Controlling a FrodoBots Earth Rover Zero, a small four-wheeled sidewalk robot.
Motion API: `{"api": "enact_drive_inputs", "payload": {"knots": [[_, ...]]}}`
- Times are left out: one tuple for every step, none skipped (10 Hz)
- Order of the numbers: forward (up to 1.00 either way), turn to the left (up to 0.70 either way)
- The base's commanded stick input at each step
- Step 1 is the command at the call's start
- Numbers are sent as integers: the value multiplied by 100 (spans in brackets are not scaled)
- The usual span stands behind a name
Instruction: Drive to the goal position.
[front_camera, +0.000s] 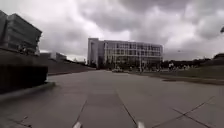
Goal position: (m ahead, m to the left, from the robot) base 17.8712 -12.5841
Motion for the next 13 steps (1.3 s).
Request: {"api": "enact_drive_inputs", "payload": {"knots": [[82, 1], [50, 1], [50, 1], [50, 1], [50, 1], [50, 20], [50, 26], [50, 26], [50, 26], [50, 26], [50, 26], [50, 14], [50, 1]]}}
